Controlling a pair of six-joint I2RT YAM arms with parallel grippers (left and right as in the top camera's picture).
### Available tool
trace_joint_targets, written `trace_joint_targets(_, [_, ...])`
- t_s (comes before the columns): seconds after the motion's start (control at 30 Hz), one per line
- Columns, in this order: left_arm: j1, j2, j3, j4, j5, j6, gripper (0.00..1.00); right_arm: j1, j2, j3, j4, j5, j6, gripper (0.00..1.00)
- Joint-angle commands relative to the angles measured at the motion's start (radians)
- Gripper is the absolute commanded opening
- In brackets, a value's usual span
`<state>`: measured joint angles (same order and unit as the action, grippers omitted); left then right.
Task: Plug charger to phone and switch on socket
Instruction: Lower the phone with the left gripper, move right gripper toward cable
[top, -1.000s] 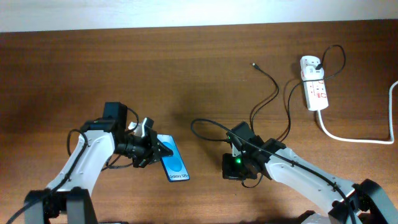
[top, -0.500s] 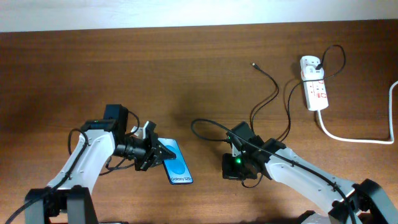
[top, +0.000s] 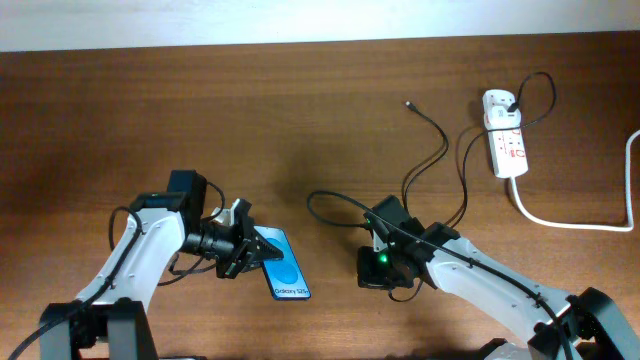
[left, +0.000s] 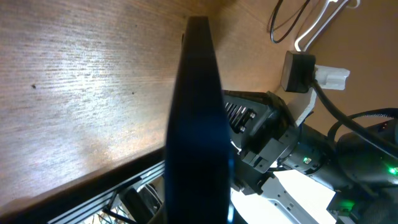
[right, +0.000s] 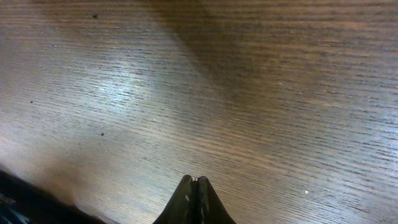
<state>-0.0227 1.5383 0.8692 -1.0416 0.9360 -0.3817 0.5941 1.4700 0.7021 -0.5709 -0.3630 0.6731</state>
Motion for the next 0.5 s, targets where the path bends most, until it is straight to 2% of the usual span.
trace_joint_targets(0.0, [0.003,0.004,0.001,-0.019,0.049,0.016,0.0,-0.006,-0.005,0.001,0.011,0.013,-0.031,0.04])
trace_joint_targets(0.23, [0.003,0.004,0.001,-0.038,0.049,0.016,0.0,-0.006,-0.005,0.024,0.054,0.069,-0.143,0.04])
trace_joint_targets(0.47, [0.003,0.004,0.001,-0.054,0.048,0.016,0.0,-0.006,-0.005,0.262,-0.07,0.107,-0.258,0.04])
